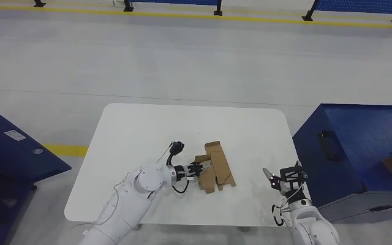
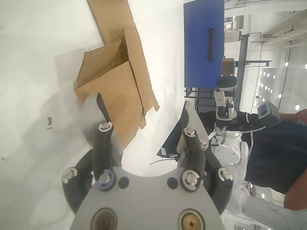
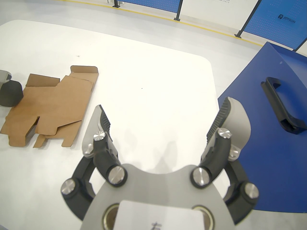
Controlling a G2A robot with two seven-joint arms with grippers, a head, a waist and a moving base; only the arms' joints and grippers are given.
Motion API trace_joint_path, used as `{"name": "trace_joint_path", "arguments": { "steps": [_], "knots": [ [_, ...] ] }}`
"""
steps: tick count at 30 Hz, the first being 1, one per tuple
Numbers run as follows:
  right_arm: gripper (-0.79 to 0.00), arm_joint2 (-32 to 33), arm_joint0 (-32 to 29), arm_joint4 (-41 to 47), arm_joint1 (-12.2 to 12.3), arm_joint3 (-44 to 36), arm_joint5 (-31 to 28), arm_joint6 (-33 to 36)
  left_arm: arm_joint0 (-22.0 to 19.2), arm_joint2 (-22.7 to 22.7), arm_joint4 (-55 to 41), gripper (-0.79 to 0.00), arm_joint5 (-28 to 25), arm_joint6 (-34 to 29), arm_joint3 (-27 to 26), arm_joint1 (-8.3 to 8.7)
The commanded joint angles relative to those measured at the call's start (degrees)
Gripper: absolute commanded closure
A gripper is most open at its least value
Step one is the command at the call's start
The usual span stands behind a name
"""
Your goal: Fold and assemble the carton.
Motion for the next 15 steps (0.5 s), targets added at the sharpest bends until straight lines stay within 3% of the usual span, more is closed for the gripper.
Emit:
{"name": "trace_joint_path", "arguments": {
  "steps": [1, 8, 15],
  "knots": [
    [-0.785, 0.0, 0.0, 0.0, 0.0, 0.0, 0.0, 0.0, 0.94, -0.72, 0.1, -0.517, -0.92, -0.16, -1.4, 0.3],
    [-0.785, 0.0, 0.0, 0.0, 0.0, 0.0, 0.0, 0.0, 4.79, -4.82, 1.61, -0.526, -0.69, 0.21, -6.67, 1.92],
    [-0.785, 0.0, 0.0, 0.0, 0.0, 0.0, 0.0, 0.0, 4.43, -3.5, 3.49, -0.477, 3.15, 0.25, -4.9, 1.54]
  ]
}}
